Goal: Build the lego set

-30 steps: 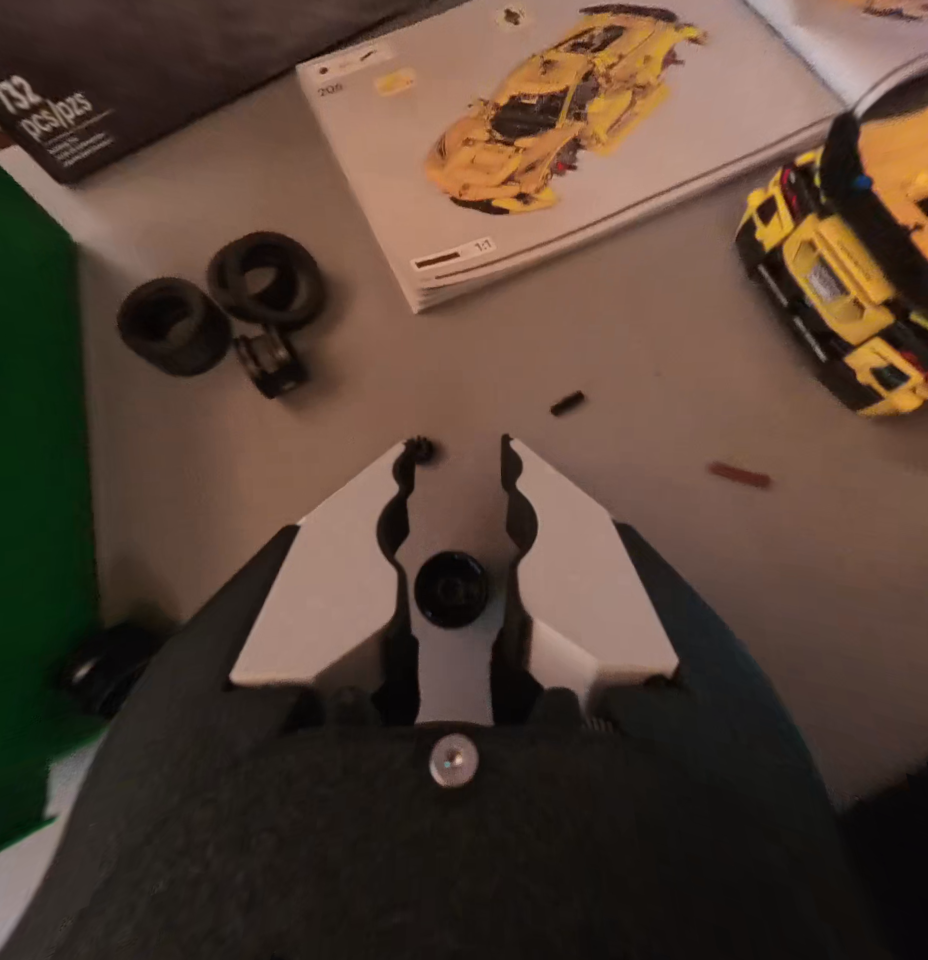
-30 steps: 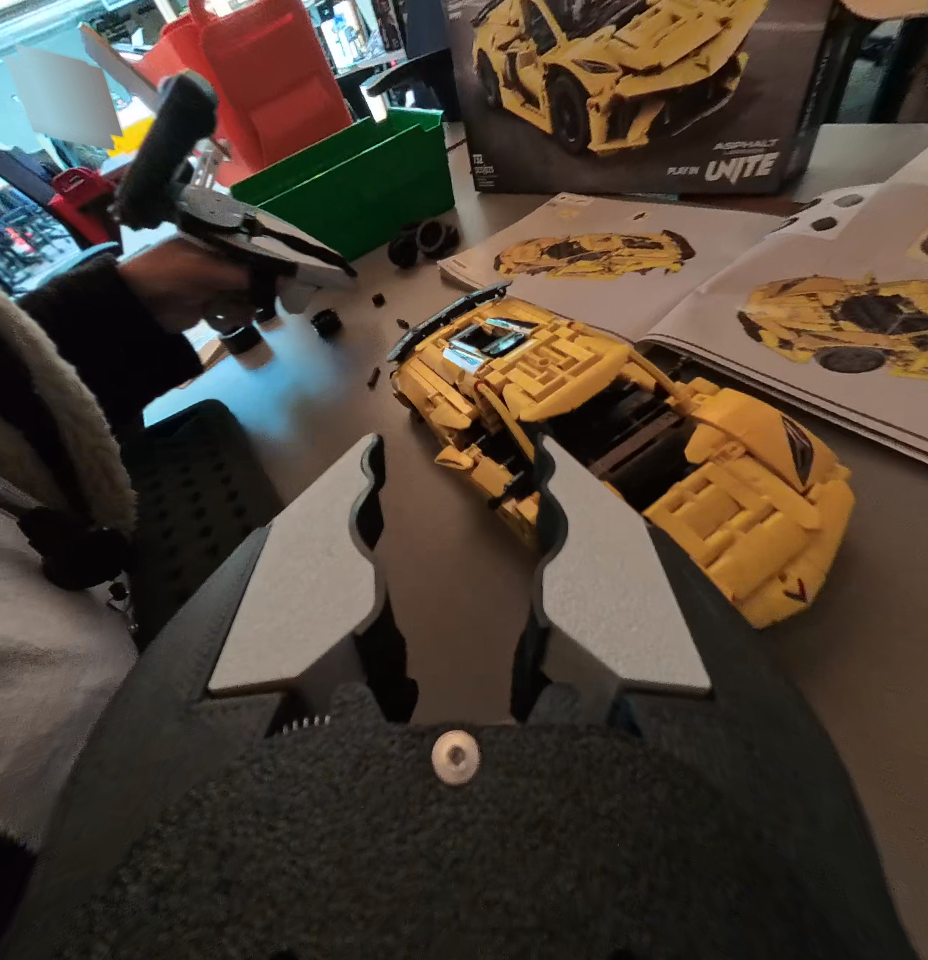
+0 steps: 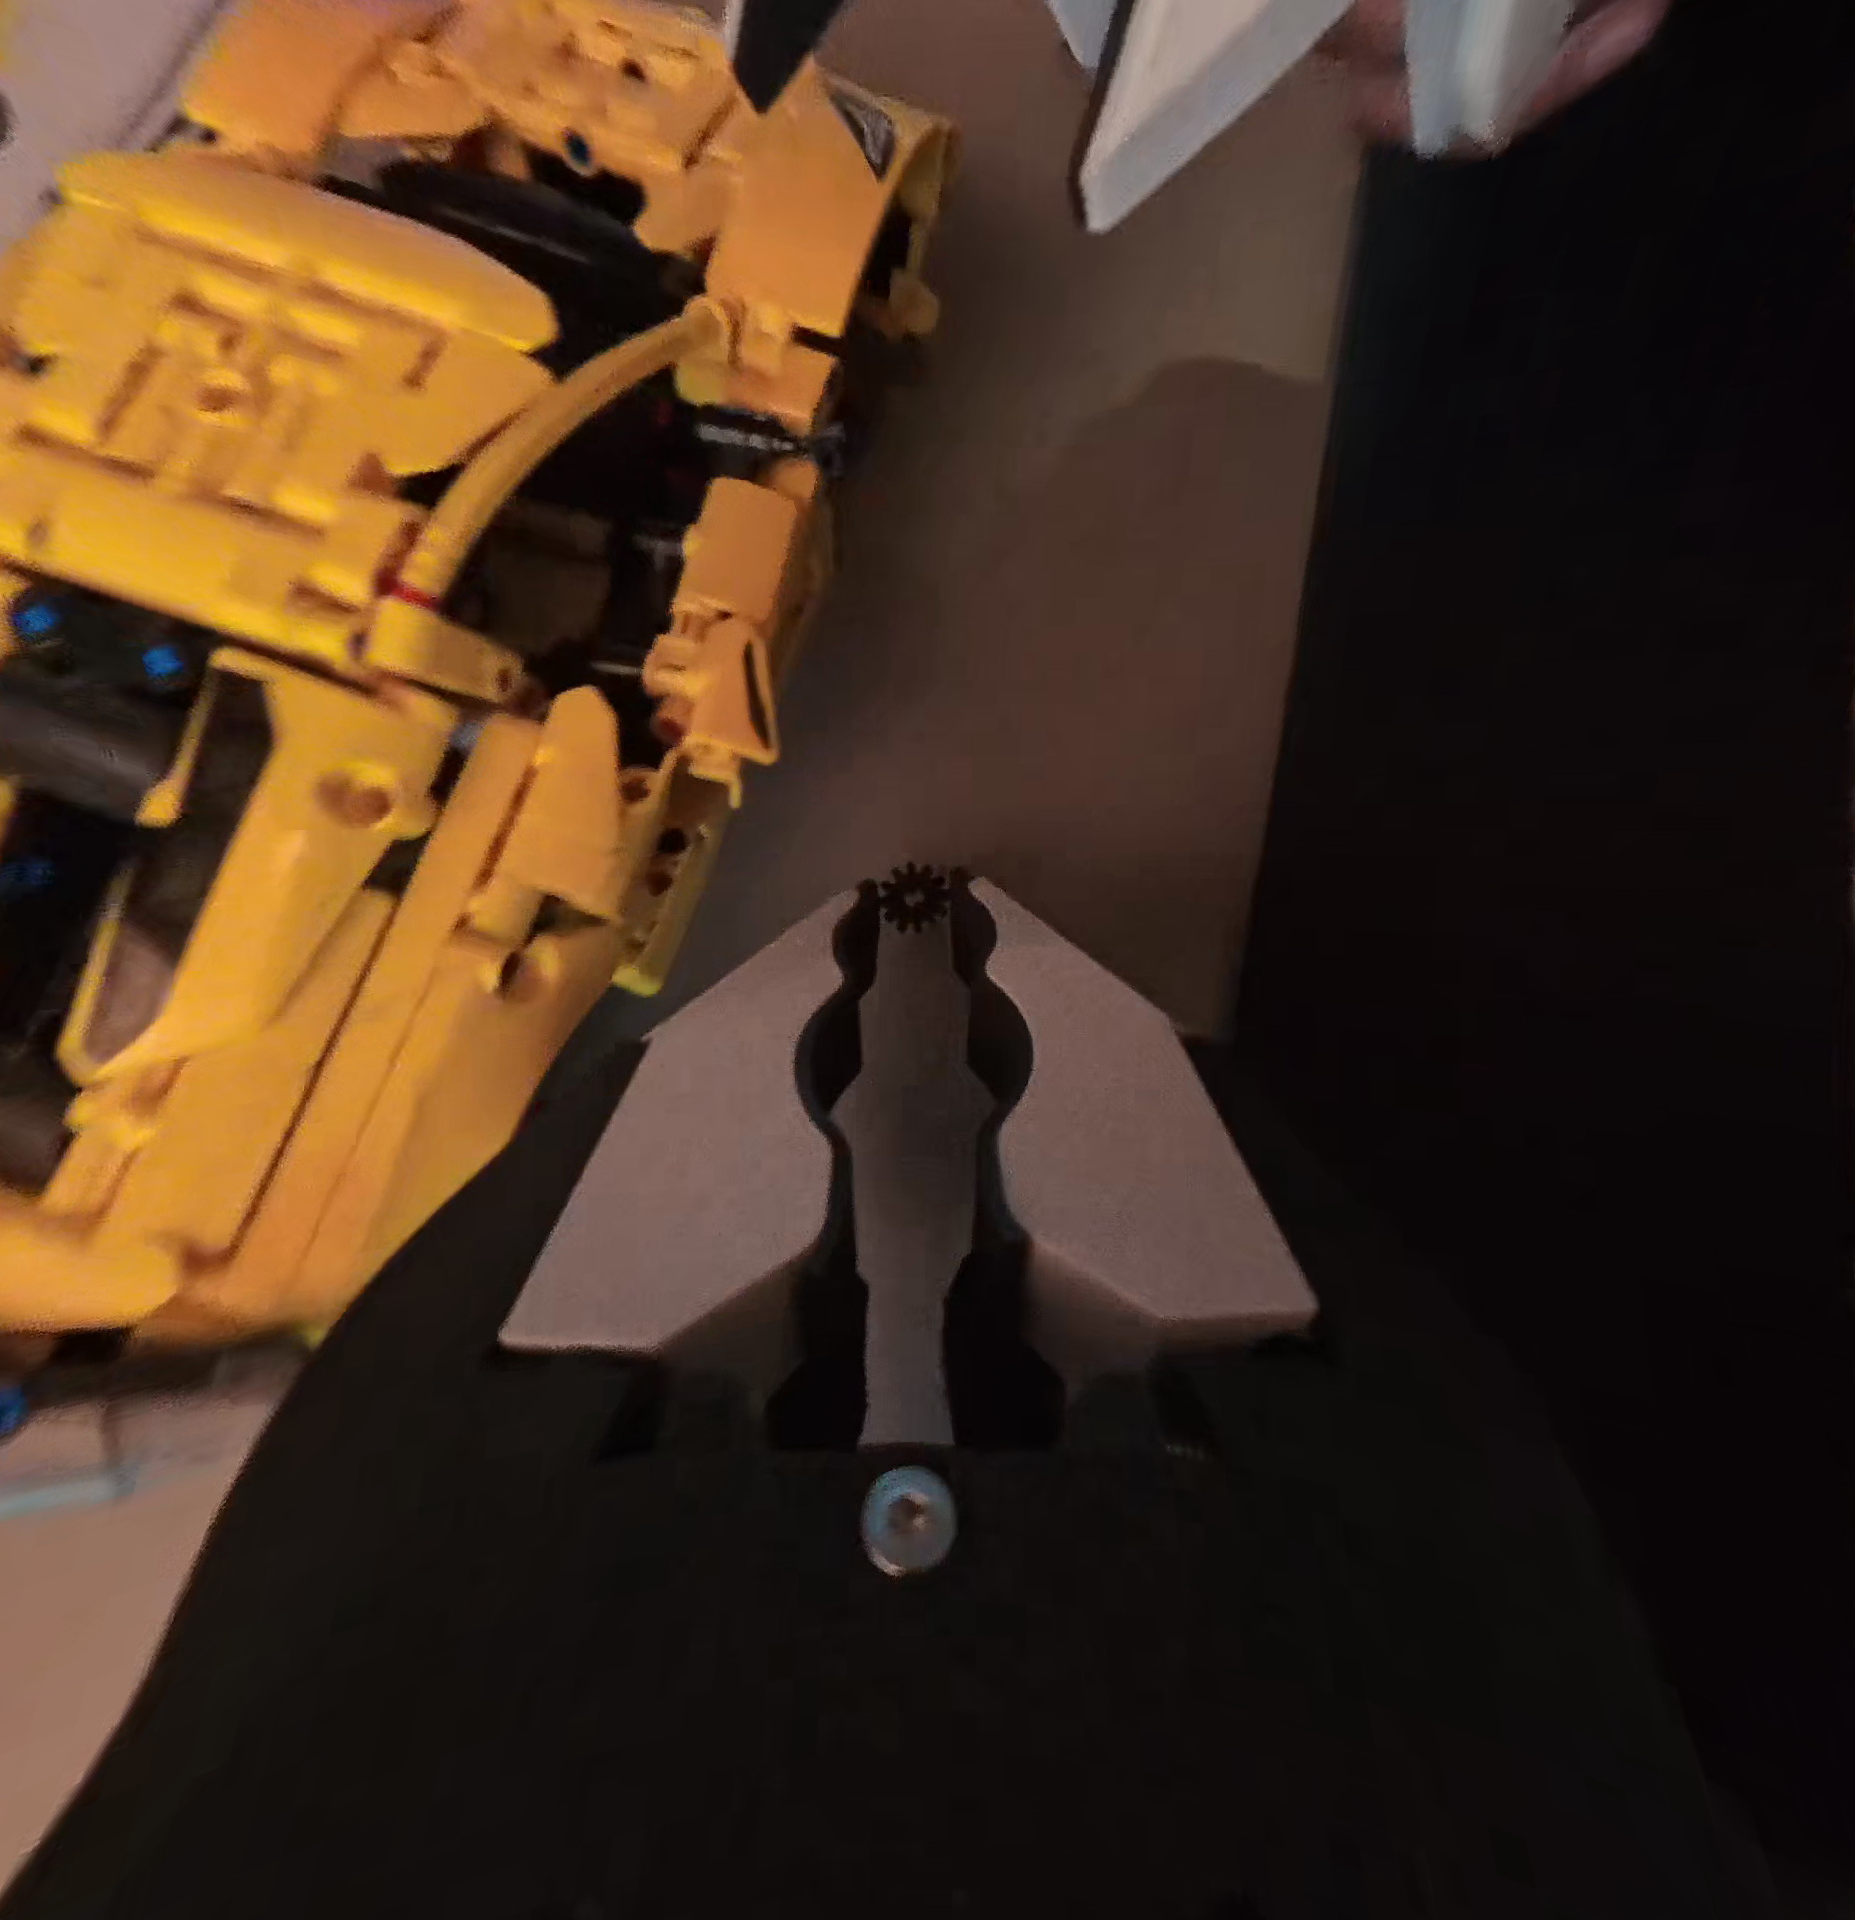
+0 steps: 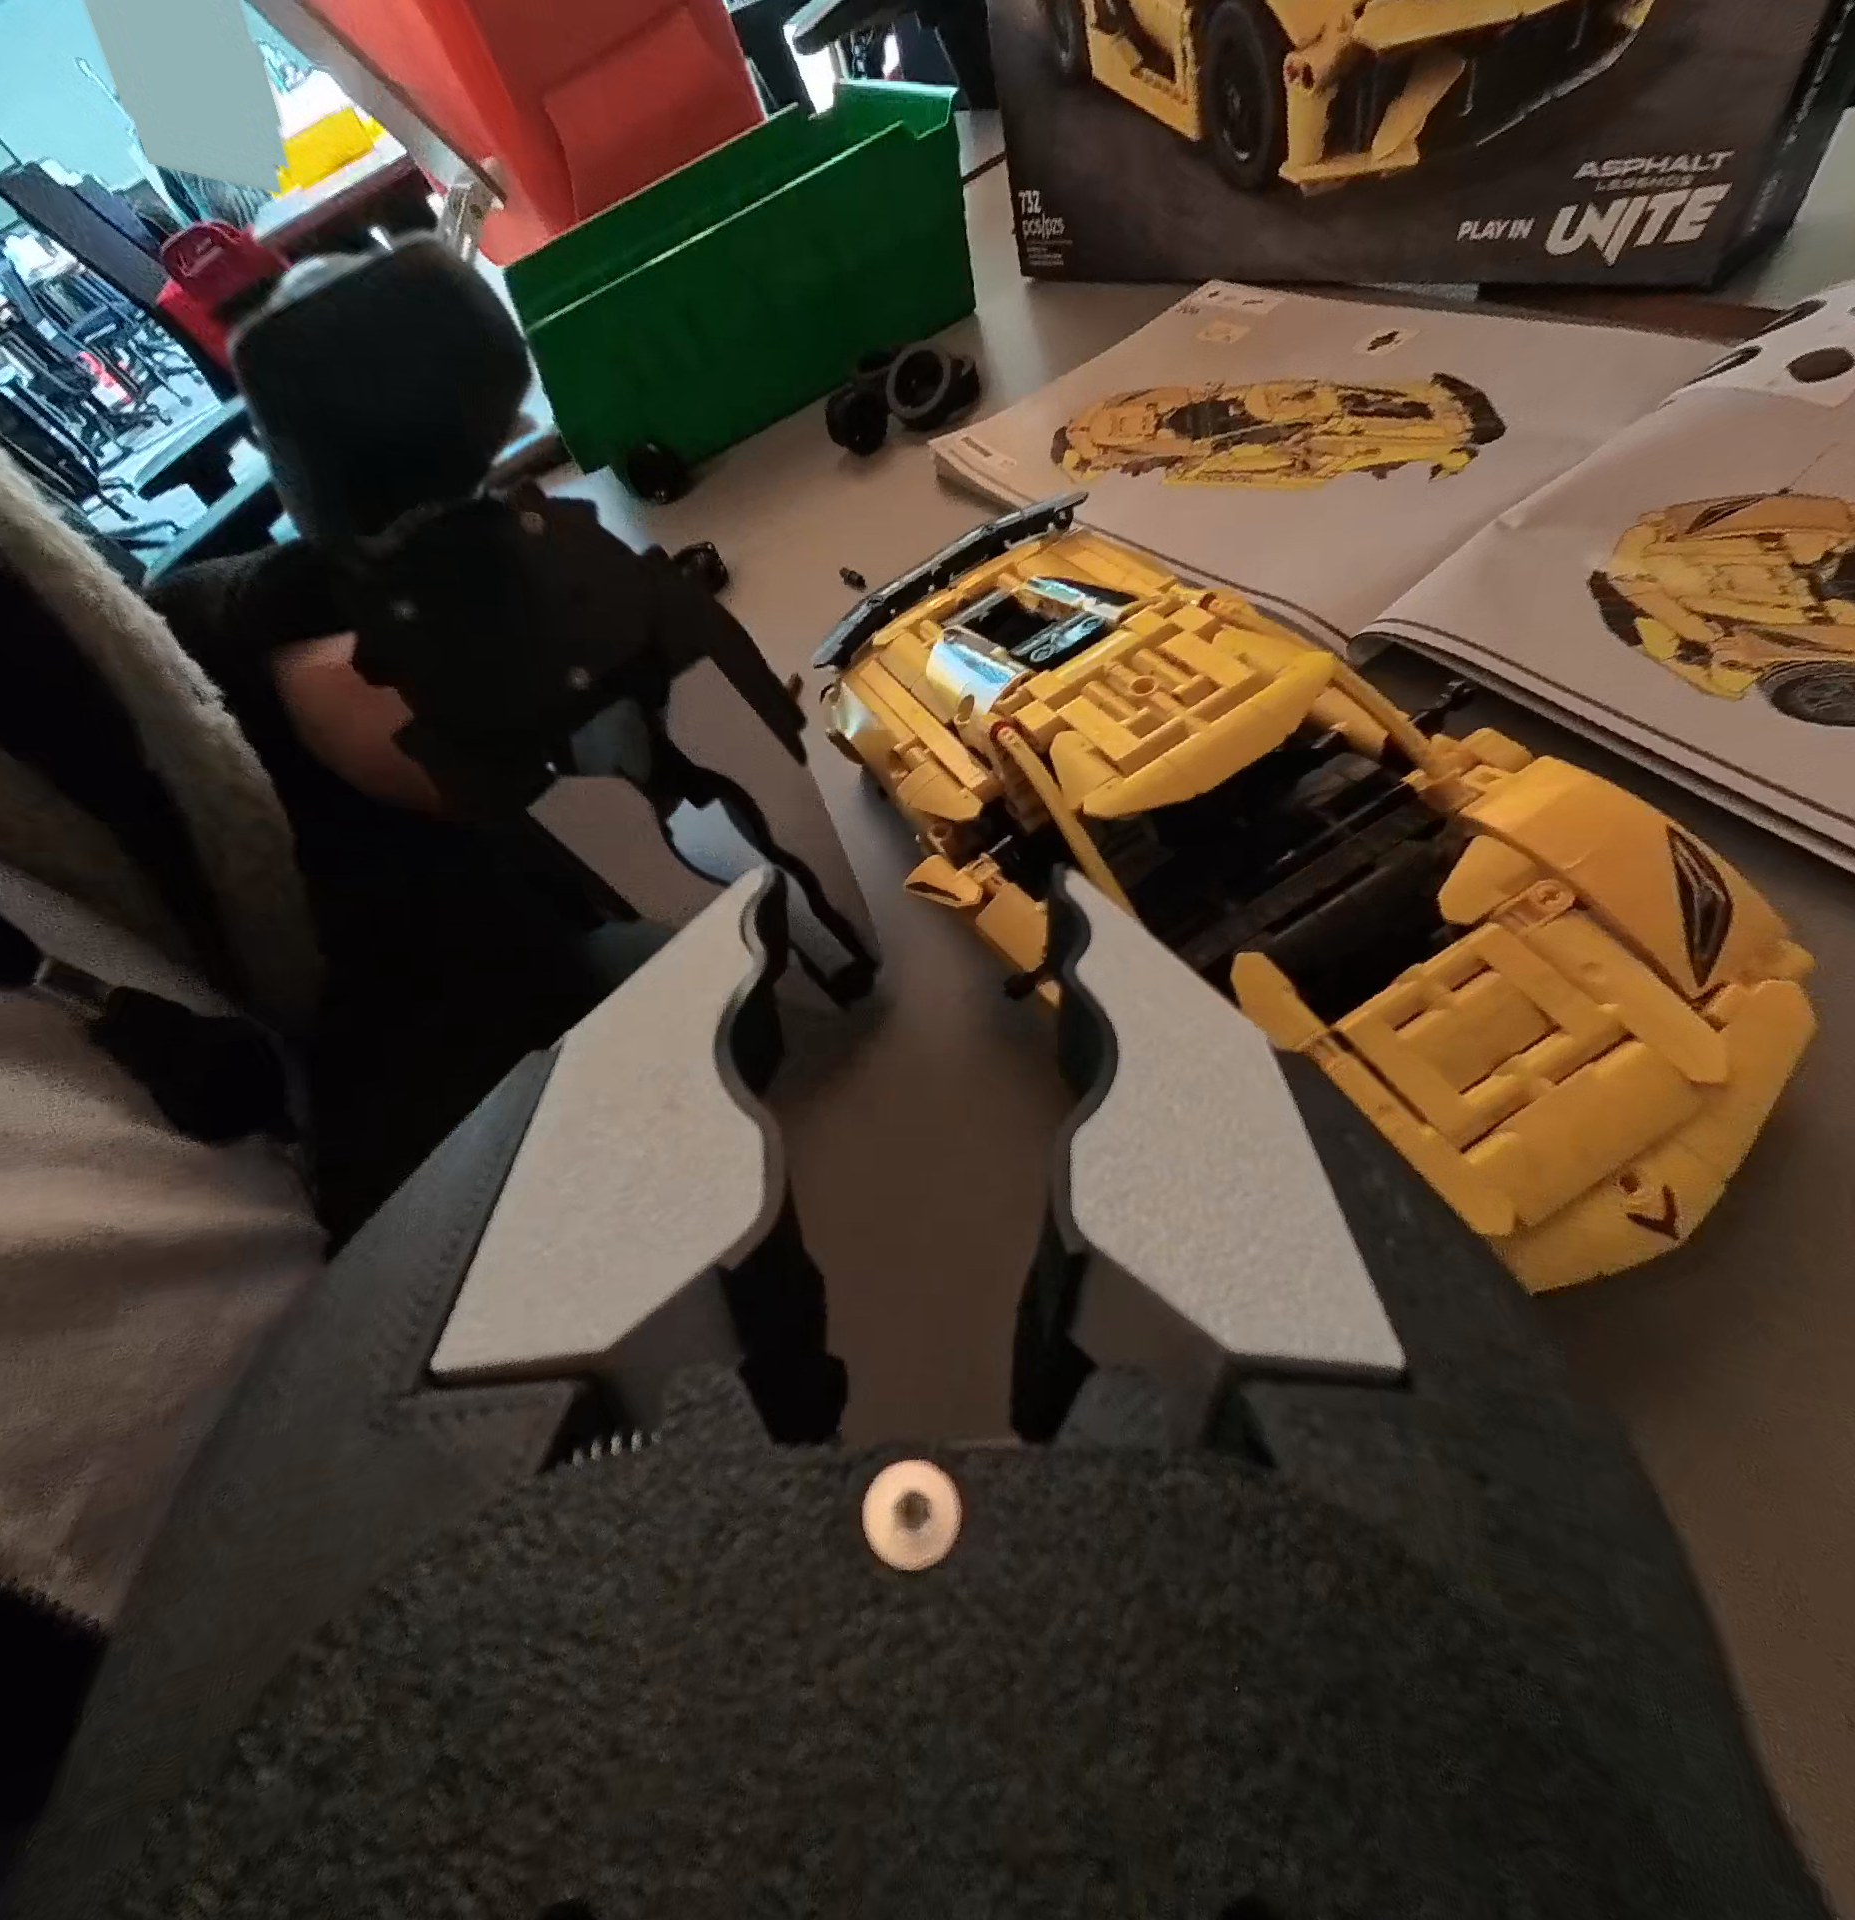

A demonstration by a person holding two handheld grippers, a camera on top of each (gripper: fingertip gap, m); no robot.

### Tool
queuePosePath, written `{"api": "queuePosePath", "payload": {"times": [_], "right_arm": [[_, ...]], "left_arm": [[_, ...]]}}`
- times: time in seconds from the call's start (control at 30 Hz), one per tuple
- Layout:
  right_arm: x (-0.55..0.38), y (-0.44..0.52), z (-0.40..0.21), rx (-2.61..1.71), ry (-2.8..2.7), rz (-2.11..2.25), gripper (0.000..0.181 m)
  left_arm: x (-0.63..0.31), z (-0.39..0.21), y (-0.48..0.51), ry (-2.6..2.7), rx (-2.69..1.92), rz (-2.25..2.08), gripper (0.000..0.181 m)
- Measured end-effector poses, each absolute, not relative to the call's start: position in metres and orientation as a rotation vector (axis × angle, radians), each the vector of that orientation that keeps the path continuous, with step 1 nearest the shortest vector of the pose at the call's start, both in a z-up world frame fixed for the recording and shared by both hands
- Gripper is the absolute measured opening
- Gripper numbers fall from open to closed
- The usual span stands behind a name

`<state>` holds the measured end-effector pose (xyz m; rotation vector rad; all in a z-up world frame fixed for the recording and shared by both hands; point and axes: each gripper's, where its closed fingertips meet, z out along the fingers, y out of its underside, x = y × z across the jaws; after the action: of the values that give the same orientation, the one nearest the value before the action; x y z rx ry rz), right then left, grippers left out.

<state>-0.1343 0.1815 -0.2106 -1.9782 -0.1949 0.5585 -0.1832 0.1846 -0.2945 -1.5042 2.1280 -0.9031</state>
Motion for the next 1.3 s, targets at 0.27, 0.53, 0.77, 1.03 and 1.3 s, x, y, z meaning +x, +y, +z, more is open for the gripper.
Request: {"api": "queuePosePath", "payload": {"times": [0.27,0.53,0.77,1.03,1.3], "right_arm": [[-0.129,0.178,-0.209,-1.968,-0.178,0.568,0.049],[-0.127,0.178,-0.214,-1.98,-0.179,0.579,0.049],[-0.138,0.178,-0.219,-2.005,-0.228,0.584,0.049],[-0.133,0.175,-0.217,-1.992,-0.183,0.597,0.049],[-0.135,0.176,-0.219,-2.005,-0.204,0.595,0.048]], "left_arm": [[-0.19,-0.28,0.192,2.016,-1.543,-1.008,0.033],[-0.282,-0.279,0.313,1.5,-1.886,-0.738,0.039],[-0.291,-0.297,0.322,1.623,-1.903,-0.741,0.043],[-0.284,-0.3,0.322,1.637,-1.868,-0.702,0.024],[-0.243,-0.286,0.256,1.813,-1.687,-0.915,0.024]]}}
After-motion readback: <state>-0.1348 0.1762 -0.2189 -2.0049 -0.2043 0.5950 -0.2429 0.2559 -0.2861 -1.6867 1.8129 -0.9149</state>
